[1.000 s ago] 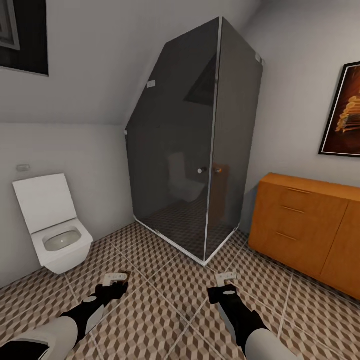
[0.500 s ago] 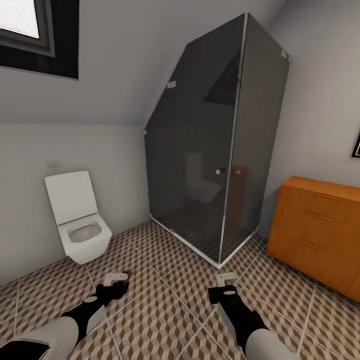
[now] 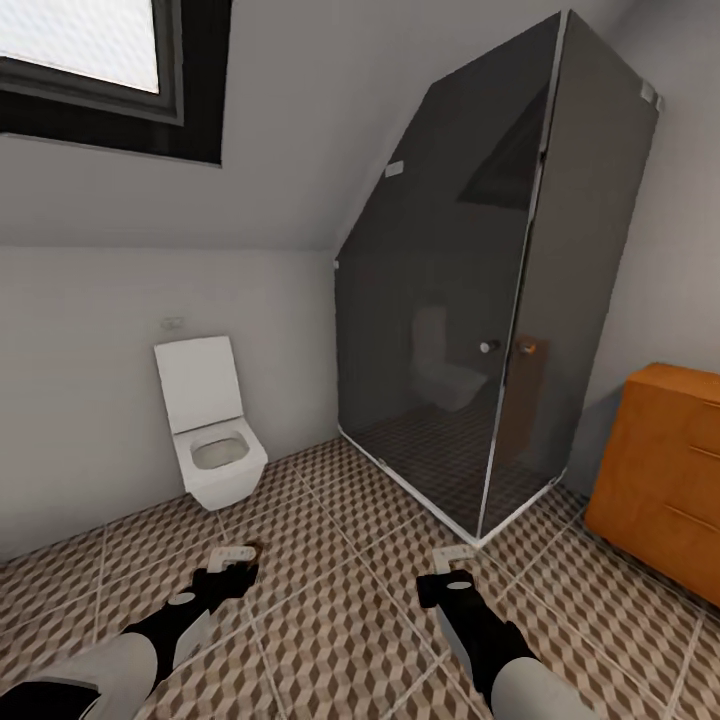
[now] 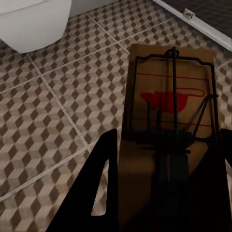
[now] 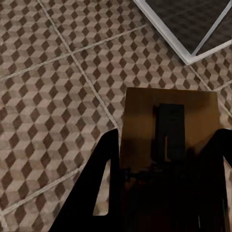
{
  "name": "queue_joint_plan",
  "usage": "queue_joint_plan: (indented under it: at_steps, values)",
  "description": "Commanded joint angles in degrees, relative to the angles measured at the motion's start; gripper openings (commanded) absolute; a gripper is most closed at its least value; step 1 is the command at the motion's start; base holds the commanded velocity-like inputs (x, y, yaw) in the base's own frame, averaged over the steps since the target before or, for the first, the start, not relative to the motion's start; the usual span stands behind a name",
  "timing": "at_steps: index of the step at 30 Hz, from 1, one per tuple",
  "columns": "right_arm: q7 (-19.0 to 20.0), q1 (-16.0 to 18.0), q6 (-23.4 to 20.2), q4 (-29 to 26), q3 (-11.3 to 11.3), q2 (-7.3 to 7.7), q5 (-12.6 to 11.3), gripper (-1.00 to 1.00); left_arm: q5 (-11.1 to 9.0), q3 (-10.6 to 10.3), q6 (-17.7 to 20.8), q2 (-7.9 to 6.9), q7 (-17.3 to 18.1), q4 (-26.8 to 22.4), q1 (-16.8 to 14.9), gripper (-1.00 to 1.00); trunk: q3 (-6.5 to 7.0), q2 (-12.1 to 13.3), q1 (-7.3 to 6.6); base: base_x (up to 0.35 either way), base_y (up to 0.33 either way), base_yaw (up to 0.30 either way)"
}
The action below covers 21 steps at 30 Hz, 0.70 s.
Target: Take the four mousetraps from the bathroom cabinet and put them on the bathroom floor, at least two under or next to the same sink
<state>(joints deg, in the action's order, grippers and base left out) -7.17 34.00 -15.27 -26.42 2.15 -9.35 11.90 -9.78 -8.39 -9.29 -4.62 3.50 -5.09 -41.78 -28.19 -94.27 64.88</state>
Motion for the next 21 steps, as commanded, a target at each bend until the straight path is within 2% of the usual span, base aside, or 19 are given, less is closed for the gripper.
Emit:
queue_joint_plan:
  at_steps: [1,21]
  values:
    - [0.0,0.0,-0.3,-0.1,0.2,-0.05,0.5,-1.0,-0.5,-0.4,-0.2,0.01,0.0,0.1,-0.1,-1.0,-0.06,0.0,0.0,0.0,0.0,0.285]
    - [0.1,0.0,-0.3,-0.1,0.3,0.01,0.5,-1.0,-0.7,-0.4,-0.2,0.05,0.0,0.2,-0.1,-1.0,-0.06,0.0,0.0,0.0,0.0,0.285]
